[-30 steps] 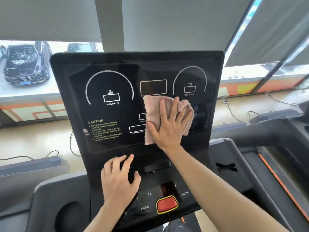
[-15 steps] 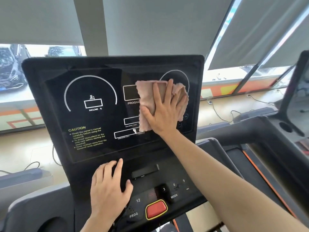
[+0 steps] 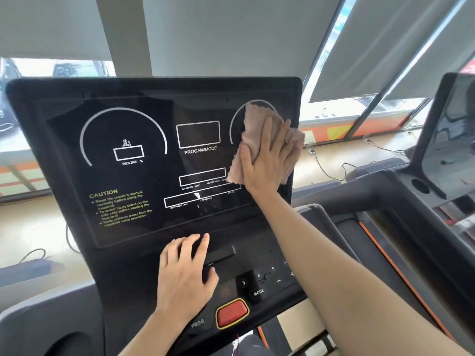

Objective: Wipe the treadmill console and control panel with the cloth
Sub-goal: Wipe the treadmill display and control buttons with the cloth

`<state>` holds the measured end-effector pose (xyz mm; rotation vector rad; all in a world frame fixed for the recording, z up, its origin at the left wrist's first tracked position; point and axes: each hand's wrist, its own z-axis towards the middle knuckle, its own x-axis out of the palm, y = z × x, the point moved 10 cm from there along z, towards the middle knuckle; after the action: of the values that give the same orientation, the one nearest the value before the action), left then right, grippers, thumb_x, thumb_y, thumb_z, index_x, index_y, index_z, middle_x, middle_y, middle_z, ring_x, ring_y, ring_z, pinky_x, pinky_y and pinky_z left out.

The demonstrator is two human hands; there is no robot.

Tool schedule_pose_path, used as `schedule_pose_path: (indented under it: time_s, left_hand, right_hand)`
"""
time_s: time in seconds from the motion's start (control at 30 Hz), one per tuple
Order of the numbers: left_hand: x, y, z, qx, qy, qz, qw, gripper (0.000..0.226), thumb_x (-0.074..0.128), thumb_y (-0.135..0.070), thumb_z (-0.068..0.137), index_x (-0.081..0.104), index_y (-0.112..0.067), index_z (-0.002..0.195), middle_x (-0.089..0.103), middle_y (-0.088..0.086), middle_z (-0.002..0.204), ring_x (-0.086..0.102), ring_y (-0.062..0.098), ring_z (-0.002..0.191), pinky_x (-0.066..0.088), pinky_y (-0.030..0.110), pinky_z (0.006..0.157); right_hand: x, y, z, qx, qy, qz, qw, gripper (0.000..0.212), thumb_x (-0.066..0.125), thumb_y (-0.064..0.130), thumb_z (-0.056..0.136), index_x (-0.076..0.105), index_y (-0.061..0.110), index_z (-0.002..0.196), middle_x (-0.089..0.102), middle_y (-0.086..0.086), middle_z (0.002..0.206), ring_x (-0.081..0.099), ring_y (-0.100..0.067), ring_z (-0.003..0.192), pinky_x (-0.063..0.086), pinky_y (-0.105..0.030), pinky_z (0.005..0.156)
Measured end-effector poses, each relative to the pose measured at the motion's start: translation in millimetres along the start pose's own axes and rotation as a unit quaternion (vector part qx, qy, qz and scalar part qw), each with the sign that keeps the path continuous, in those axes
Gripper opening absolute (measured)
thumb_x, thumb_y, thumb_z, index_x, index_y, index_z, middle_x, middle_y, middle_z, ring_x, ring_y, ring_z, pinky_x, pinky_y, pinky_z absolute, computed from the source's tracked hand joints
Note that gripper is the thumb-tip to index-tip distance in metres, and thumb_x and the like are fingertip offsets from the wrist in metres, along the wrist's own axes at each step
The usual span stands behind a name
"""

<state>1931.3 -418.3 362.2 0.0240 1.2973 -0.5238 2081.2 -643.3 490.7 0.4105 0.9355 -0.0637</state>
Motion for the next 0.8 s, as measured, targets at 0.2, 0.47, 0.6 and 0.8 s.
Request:
schedule_pose_path:
  time_s: [0.2, 0.47, 0.6, 0.8]
  left_hand:
    - [-3, -1, 4, -0.012, -0.014, 0.008, 1.000, 0.063, 0.064, -0.042, 0.079, 0.064, -0.022, 0.139, 0.064, 0.004, 0.127, 0.054, 0.032, 0.114, 0.043, 0.049, 0.096]
    - [-1, 3, 4, -0.016, -0.024, -0.001, 1.000, 0.064, 0.054, -0.044, 0.080, 0.063, -0.024, 0.140, 0.063, 0.004, 0.123, 0.052, 0.031, 0.113, 0.041, 0.048, 0.092]
    - [0, 4, 3, -0.013, -0.022, -0.005, 1.000, 0.065, 0.057, -0.042, 0.079, 0.062, -0.024, 0.141, 0.063, 0.004, 0.123, 0.053, 0.031, 0.112, 0.043, 0.049, 0.092]
    - [2, 4, 2, -0.019, -0.026, -0.015, 0.999, 0.065, 0.054, -0.043, 0.079, 0.063, -0.024, 0.141, 0.062, 0.003, 0.123, 0.052, 0.032, 0.111, 0.043, 0.050, 0.092]
  right_hand:
    - [41, -59, -63, 0.041, 0.063, -0.042, 0.996, 0.080, -0.002, 0.070, 0.098, -0.010, 0.023, 0.161, -0.003, -0.019, 0.170, -0.003, -0.041, 0.157, 0.010, -0.059, 0.125]
    - [50, -76, -66, 0.013, 0.092, -0.045, 0.995, 0.078, -0.006, 0.068, 0.098, -0.024, 0.021, 0.157, -0.014, -0.018, 0.169, -0.013, -0.036, 0.157, 0.002, -0.055, 0.128]
    - [48, -79, -59, -0.012, 0.081, 0.003, 0.997, 0.070, -0.001, 0.059, 0.103, -0.026, 0.022, 0.156, -0.013, -0.015, 0.170, -0.014, -0.031, 0.157, 0.000, -0.054, 0.128]
    - [39, -85, -38, -0.002, 0.078, 0.068, 0.995, 0.072, 0.001, 0.062, 0.101, -0.024, 0.022, 0.156, -0.015, -0.010, 0.170, -0.014, -0.025, 0.158, 0.001, -0.050, 0.128]
